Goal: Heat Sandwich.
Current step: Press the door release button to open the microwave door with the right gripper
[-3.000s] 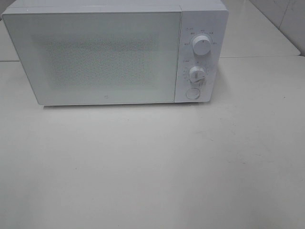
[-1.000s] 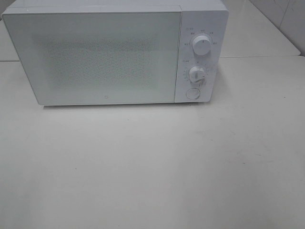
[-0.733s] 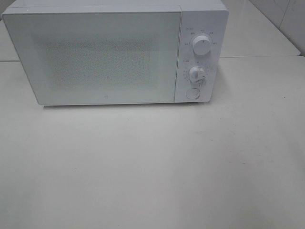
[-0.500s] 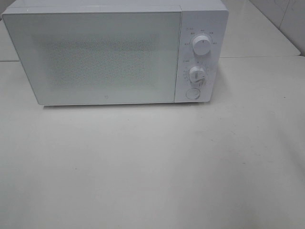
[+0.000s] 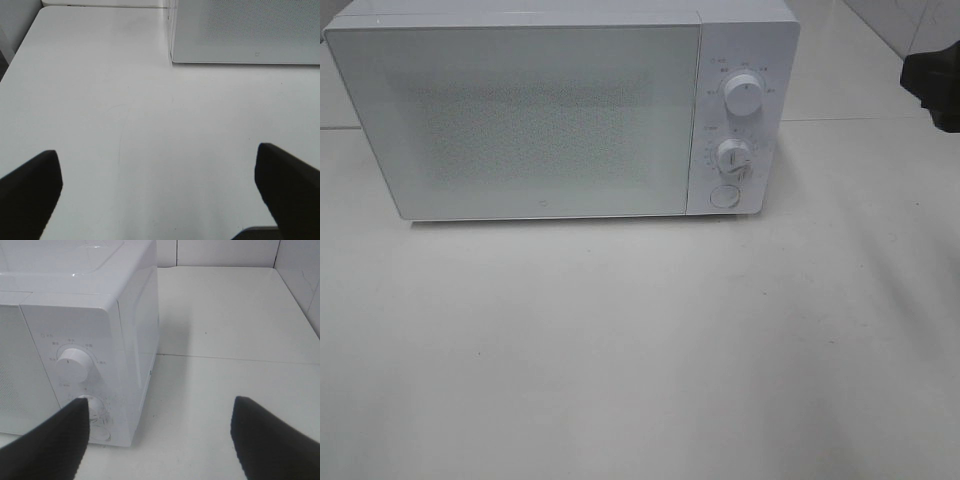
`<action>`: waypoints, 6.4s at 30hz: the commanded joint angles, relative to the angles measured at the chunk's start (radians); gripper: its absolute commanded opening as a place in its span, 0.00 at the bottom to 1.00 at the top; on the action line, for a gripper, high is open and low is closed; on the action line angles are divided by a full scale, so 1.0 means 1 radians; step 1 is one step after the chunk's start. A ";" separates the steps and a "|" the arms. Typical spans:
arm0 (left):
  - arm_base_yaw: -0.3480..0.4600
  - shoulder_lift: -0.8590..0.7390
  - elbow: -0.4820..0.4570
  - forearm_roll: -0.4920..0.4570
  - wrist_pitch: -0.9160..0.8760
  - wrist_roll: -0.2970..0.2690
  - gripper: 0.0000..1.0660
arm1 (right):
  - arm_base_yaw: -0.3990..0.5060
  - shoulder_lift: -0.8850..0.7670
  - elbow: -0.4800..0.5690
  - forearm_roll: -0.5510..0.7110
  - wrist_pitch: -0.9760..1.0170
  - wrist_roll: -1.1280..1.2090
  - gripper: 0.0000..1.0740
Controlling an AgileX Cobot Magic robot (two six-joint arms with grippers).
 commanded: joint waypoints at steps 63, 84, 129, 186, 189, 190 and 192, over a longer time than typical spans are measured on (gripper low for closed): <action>0.003 -0.021 0.002 0.001 -0.010 -0.005 0.94 | 0.671 0.742 0.047 0.894 -0.798 -0.340 0.71; 0.003 -0.021 0.002 0.001 -0.010 -0.005 0.94 | 0.671 0.742 0.047 0.894 -0.795 0.893 0.66; 0.003 -0.021 0.002 0.001 -0.010 -0.004 0.94 | 0.551 0.918 -0.121 0.742 -0.759 1.275 0.00; 0.003 -0.021 0.002 0.001 -0.010 -0.004 0.94 | 0.365 1.133 -0.415 0.562 -0.875 1.324 0.00; 0.003 -0.021 0.002 0.001 -0.010 -0.004 0.94 | 0.352 1.134 -0.432 0.565 -0.875 1.324 0.00; 0.003 -0.021 0.002 0.001 -0.010 -0.004 0.94 | 0.346 1.143 -0.455 0.568 -0.889 1.316 0.00; 0.003 -0.021 0.002 0.001 -0.010 -0.004 0.94 | 0.330 1.155 -0.483 0.567 -0.925 1.307 0.00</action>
